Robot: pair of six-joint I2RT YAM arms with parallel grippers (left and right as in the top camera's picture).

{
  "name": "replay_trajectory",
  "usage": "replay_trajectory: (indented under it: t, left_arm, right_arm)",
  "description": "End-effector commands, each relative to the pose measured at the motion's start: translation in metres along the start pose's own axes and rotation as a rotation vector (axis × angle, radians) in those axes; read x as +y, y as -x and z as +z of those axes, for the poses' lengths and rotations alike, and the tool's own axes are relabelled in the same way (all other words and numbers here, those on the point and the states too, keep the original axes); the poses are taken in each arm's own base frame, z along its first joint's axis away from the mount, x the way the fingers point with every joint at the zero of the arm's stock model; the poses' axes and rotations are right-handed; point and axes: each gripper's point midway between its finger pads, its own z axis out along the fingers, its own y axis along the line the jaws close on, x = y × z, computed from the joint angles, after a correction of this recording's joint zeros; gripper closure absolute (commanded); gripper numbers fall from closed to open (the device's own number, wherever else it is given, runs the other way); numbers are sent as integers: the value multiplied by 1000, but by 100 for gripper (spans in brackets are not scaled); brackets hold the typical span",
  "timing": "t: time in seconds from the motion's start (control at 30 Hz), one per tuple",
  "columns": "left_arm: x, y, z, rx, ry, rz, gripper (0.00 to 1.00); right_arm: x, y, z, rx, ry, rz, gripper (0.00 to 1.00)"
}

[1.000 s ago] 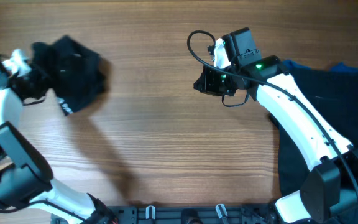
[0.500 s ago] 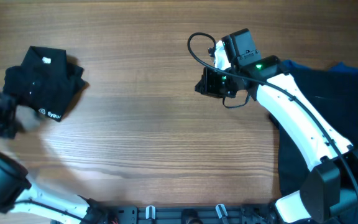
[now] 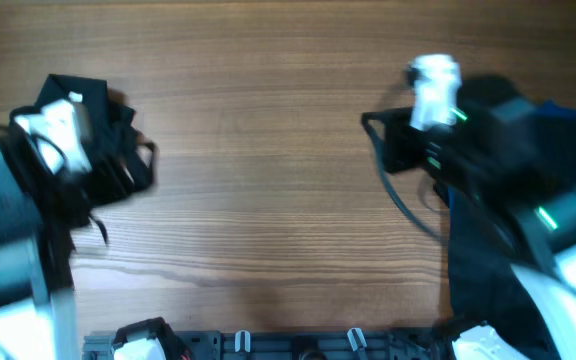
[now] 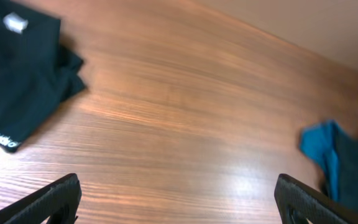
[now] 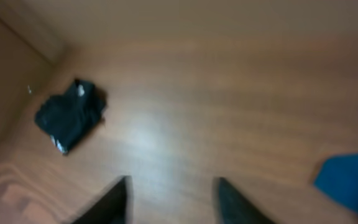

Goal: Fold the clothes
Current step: 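Release the folded shirt and lift both grippers away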

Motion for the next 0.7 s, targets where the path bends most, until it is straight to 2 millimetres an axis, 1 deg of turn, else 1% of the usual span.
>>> replay_trajectory:
  t: [0.0, 0.07, 0.13, 0.23, 0.33, 0.4, 0.53, 0.67]
  left_arm:
    - [5, -17, -31, -47, 146, 103, 0]
    - [7, -24, -39, -49, 171, 119, 0]
    - [8, -29, -43, -43, 180, 120, 0]
    - [7, -30, -44, -41, 172, 120, 0]
    - [7, -31, -43, -39, 172, 120, 0]
    - [7, -31, -43, -39, 172, 119, 0]
    - [7, -31, -43, -39, 172, 120, 0]
    - [7, -31, -43, -39, 173, 120, 0]
  right_arm:
    - [-3, 12, -41, -114, -46, -57, 0]
    - [-2, 11, -53, -131, -40, -57, 0]
    - [-2, 6, -61, -128, -41, -54, 0]
    - [-3, 0, -64, -112, -45, -53, 1]
    - [-8, -16, -59, -38, -65, -44, 0]
    - [-11, -23, -53, 2, -76, -40, 0]
    - [-15, -28, -41, 49, -89, -38, 0]
    - [-31, -60, -31, 206, -157, -50, 0]
